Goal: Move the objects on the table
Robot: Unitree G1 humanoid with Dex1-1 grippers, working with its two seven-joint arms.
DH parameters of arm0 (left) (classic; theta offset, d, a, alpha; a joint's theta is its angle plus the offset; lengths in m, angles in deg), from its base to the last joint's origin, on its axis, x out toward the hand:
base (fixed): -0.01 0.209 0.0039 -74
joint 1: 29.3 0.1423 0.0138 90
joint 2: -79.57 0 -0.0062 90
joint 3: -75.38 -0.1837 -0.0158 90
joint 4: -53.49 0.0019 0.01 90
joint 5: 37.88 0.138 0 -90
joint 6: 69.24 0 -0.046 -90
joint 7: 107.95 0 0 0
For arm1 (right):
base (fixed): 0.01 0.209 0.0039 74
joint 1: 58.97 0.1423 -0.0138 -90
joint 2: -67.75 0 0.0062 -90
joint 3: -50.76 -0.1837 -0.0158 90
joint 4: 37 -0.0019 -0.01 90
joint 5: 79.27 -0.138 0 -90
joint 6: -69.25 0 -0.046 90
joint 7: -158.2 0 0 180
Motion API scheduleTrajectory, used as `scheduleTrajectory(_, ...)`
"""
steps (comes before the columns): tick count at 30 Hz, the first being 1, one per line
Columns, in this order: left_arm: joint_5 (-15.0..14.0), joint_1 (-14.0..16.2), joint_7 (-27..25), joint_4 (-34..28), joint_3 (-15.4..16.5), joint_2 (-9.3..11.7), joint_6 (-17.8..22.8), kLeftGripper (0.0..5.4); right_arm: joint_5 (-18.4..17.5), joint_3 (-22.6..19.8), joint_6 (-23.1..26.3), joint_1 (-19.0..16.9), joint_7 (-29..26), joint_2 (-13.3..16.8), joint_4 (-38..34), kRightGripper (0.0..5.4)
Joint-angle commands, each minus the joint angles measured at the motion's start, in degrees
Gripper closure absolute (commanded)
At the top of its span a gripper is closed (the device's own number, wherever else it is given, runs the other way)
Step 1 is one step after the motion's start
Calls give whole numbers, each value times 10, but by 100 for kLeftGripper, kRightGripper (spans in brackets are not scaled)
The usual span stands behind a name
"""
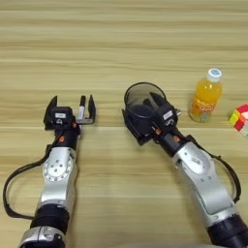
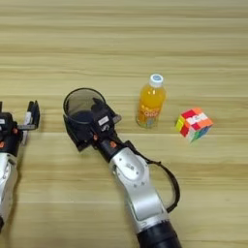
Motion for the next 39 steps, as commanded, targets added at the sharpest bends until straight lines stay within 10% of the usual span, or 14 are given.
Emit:
scheduleTrajectory(1, 7, 1, 5, -2, -2, -4, 3, 0, -21, -46, 42, -46, 15, 29, -96, 75)
scheduleTrajectory(19, 4, -7, 3, 10, 1, -2, 2, 0, -124, -274, 107, -83, 55, 110, -228, 75)
scheduleTrajectory(39, 3, -6, 0, 10, 3, 0, 0, 0, -41, -393, 24, 6, 175, 148, 67, 75)
